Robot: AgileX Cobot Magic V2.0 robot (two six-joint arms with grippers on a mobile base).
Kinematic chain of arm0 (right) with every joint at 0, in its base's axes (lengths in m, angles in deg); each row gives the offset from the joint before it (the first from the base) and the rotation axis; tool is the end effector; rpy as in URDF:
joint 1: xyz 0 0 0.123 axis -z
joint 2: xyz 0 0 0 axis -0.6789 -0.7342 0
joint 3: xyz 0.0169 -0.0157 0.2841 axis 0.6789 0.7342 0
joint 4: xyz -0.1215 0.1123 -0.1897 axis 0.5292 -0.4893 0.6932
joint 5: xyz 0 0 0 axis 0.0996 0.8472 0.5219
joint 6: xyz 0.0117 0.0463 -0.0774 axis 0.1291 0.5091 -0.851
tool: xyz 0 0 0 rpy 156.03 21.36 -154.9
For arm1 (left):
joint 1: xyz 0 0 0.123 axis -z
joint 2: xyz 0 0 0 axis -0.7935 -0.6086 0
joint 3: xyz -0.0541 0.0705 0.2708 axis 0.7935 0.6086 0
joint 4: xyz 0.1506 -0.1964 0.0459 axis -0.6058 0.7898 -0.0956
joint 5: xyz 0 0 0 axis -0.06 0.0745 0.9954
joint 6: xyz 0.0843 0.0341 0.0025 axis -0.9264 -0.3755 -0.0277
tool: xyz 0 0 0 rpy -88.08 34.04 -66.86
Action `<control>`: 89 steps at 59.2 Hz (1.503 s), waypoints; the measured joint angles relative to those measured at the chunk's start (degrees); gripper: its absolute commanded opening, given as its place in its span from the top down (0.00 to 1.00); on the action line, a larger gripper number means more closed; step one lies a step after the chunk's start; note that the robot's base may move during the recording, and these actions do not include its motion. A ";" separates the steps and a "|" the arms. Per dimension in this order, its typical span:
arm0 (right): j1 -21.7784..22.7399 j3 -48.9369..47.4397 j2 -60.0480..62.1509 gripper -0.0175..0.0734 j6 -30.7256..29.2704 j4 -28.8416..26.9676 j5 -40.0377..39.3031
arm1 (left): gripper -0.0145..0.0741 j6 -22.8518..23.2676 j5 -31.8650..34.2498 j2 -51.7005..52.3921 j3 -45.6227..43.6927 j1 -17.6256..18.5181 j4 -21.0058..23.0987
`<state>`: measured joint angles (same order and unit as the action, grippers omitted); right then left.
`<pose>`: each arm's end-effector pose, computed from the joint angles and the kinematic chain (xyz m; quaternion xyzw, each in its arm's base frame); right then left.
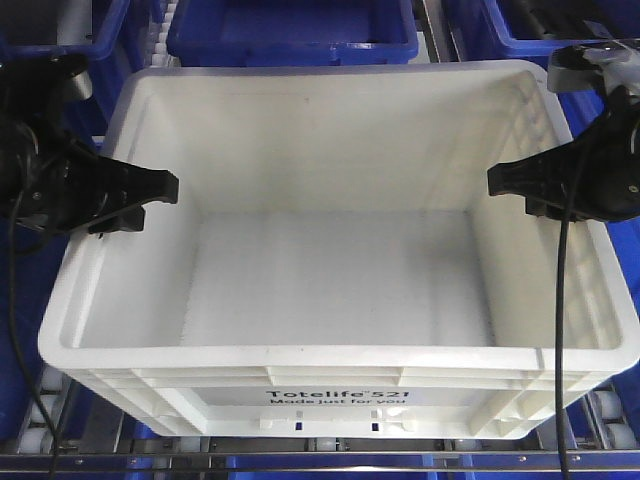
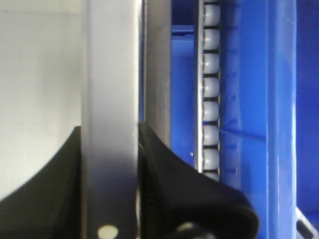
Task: Move bin from left to right shelf
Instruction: 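Push the crate onto the roller shelf with both grippers, then open both grippers and lift them off the crate rims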
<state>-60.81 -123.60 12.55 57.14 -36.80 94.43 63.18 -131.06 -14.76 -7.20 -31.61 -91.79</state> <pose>0.2548 0.0699 0.3542 -0.0120 0.9501 0.0218 0.3108 0.2641 -0.0982 0.3428 -0.0198 0.9624 -0.0882 0.2560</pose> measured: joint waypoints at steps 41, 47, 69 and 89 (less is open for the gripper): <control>0.24 0.00 -9.34 0.67 4.82 2.73 -3.40 | 0.63 0.00 5.72 -6.56 0.00 -0.11 -4.70; 0.35 0.00 -9.39 0.58 5.11 2.72 -3.71 | 0.53 -0.34 5.72 -6.61 0.00 -0.11 -4.97; 0.52 -0.84 -5.97 0.39 6.35 4.43 -7.80 | 0.35 -0.86 4.20 -4.69 -0.05 -0.16 -6.07; 0.52 8.63 4.57 0.39 3.96 4.61 -16.26 | 0.35 -3.42 8.55 4.30 3.87 0.03 -6.24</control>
<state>-60.29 -114.97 17.12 61.10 -32.20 78.17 59.77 -122.50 -10.46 -3.33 -31.58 -98.03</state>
